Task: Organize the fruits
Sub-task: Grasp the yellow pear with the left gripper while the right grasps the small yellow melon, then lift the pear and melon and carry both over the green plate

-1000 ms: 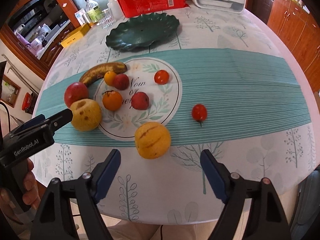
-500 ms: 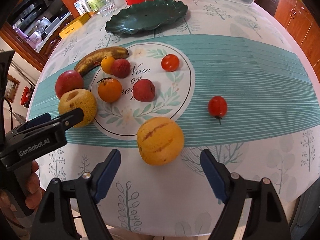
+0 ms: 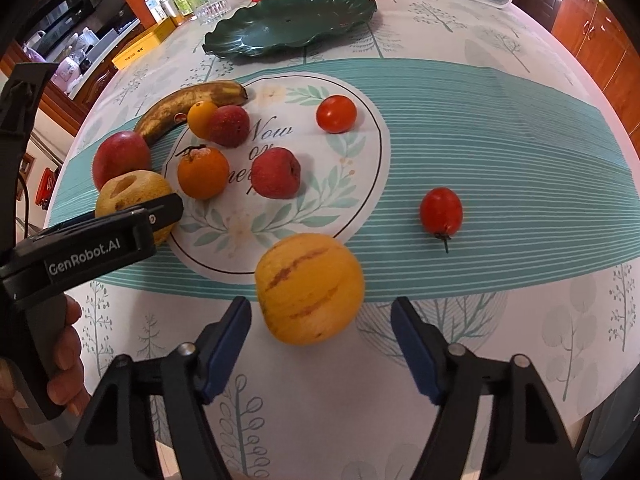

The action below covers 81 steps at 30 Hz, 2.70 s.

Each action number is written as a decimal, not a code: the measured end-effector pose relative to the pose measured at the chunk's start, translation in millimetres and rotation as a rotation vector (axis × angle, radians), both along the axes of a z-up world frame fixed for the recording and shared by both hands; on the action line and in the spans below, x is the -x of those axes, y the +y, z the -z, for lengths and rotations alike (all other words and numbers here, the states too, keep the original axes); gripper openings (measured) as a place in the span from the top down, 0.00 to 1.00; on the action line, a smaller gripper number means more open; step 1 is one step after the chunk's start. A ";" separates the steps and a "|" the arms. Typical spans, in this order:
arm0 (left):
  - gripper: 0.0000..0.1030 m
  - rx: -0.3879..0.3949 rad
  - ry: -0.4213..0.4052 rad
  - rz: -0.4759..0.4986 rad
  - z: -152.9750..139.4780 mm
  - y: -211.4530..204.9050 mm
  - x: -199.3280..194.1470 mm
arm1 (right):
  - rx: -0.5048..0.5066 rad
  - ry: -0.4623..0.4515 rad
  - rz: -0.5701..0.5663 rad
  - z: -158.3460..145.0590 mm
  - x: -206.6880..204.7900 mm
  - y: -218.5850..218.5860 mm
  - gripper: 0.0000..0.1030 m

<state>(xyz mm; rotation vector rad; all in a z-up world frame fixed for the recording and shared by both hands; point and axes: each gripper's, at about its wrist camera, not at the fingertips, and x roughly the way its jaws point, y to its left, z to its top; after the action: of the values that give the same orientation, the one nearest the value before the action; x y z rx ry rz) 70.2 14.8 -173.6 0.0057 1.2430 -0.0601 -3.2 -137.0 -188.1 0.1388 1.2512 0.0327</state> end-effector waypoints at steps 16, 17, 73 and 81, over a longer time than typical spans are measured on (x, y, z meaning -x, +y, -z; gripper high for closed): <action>0.27 0.019 0.009 -0.006 11.4 -0.7 -9.3 | -0.013 -0.011 -0.030 6.7 -10.7 6.5 0.48; 0.28 0.032 0.009 -0.009 12.0 1.3 -9.1 | -0.006 -0.014 -0.033 6.3 -11.2 7.4 0.48; 0.28 0.003 -0.322 0.087 -200.4 -7.0 -134.4 | 0.191 -0.446 -0.090 -206.2 -173.3 2.3 0.49; 0.28 -0.012 -0.293 0.056 -157.9 -27.5 -183.3 | 0.166 -0.385 -0.042 -177.2 -234.2 -26.1 0.49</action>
<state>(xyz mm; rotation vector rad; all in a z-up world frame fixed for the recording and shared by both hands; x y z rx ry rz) 253.5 -12.7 -15.8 0.0572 0.9503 -0.0967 231.0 -163.1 -11.0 -0.0378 0.8679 -0.0086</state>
